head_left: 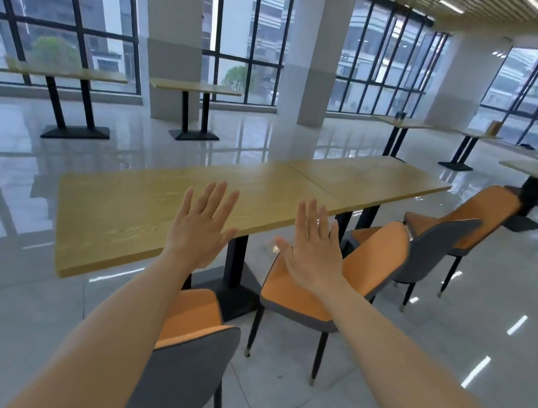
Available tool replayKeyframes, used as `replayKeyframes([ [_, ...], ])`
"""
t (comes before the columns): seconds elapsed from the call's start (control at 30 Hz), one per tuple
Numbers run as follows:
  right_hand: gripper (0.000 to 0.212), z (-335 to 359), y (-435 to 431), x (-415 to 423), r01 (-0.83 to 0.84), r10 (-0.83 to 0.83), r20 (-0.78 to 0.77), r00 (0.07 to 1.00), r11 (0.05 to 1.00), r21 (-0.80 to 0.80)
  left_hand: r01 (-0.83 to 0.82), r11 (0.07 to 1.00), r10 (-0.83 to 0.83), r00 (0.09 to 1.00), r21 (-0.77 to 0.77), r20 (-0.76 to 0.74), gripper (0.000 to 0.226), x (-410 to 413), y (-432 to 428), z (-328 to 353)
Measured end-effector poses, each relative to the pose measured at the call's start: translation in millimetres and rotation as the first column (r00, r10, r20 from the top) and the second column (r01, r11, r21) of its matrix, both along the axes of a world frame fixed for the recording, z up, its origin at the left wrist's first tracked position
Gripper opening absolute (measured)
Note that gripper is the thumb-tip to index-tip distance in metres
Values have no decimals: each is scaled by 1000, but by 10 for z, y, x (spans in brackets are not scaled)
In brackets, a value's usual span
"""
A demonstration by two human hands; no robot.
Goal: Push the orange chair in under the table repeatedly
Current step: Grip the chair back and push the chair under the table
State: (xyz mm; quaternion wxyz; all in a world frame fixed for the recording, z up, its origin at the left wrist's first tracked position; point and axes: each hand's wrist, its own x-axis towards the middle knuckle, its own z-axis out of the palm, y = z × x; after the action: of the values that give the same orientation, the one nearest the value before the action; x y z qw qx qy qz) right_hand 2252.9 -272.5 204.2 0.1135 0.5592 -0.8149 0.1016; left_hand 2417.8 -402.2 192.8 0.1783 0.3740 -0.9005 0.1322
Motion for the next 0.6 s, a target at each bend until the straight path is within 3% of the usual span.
replayKeyframes([
  [0.37, 70, 169, 214, -577, 103, -102, 4, 995, 993, -65, 113, 993, -113, 993, -31, -17, 60, -663, 104, 117],
  [0.6, 72, -42, 429, -1437, 171, -169, 30, 985, 981, -90, 173, 985, -171, 983, -13, 62, 64, -1661, 301, 30],
])
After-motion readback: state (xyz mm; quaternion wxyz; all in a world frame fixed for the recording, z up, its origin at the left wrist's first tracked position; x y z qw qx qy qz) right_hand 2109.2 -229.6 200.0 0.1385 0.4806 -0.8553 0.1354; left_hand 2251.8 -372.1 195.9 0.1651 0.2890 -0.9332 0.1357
